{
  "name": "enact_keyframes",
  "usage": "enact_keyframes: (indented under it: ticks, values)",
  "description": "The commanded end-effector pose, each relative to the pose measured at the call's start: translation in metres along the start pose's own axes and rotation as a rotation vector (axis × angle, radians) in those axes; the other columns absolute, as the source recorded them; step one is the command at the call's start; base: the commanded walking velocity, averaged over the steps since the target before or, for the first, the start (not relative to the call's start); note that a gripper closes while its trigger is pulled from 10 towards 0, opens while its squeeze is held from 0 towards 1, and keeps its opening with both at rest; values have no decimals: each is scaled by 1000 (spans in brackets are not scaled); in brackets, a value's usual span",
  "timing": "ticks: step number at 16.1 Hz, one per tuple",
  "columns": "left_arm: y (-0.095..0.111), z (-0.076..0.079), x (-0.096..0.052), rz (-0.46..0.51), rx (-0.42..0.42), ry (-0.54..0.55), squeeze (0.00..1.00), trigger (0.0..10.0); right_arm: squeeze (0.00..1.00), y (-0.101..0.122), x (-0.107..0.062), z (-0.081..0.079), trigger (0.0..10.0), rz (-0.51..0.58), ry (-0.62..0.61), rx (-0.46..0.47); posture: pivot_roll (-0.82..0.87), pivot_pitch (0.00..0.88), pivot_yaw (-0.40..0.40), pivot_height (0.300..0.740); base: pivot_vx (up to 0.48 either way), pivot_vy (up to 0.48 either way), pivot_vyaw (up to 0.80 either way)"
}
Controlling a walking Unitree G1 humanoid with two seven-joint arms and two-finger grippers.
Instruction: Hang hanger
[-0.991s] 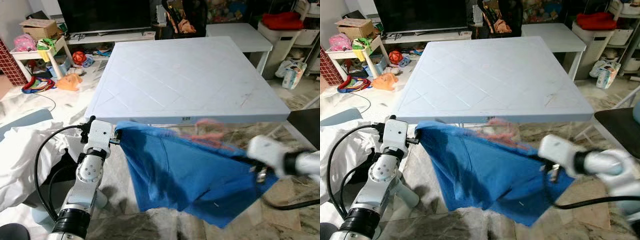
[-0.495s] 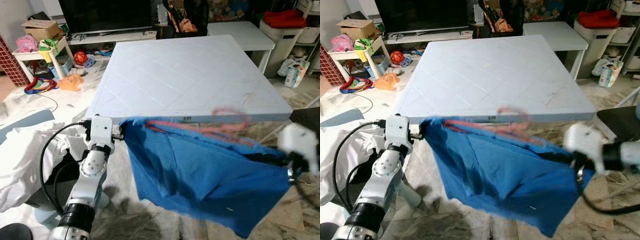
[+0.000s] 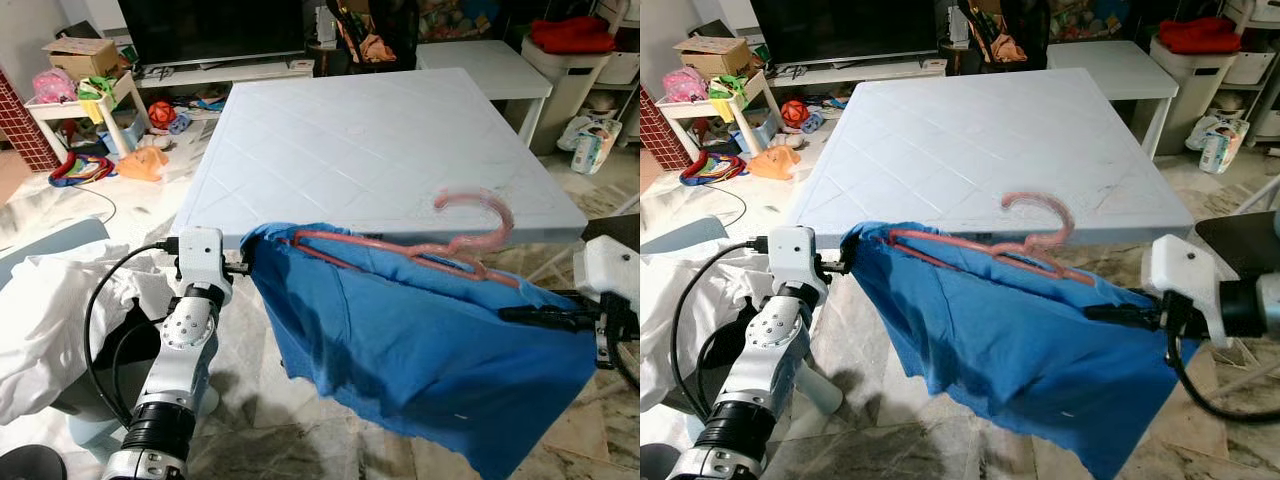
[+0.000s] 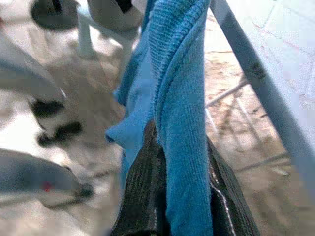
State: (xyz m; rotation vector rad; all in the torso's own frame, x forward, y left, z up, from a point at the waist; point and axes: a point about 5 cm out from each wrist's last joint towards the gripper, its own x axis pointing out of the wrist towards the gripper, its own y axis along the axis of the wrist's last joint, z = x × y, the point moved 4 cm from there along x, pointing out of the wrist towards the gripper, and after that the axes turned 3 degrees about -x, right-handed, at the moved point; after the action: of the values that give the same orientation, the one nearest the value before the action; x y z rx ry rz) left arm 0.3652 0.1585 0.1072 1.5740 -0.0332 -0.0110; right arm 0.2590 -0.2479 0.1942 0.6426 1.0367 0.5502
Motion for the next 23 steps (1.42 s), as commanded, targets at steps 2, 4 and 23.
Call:
enact_keyframes:
  ticks: [2,4,23]
  values:
    - [-4,-35,-4,-27,-20,126,0,10000,0,-29,-10,-5,10000,-221,37,-180,-224,0,79,740,0,0,0]
    - [1,-36,-3,-8,-27,129,0,10000,0,-45,-13,-10,10000,-321,72,-212,-221,0,79,740,0,0,0]
    - [-46,42,-28,-203,-24,-304,0,10000,0,59,4,41,10000,366,-233,48,-213,0,78,740,0,0,0]
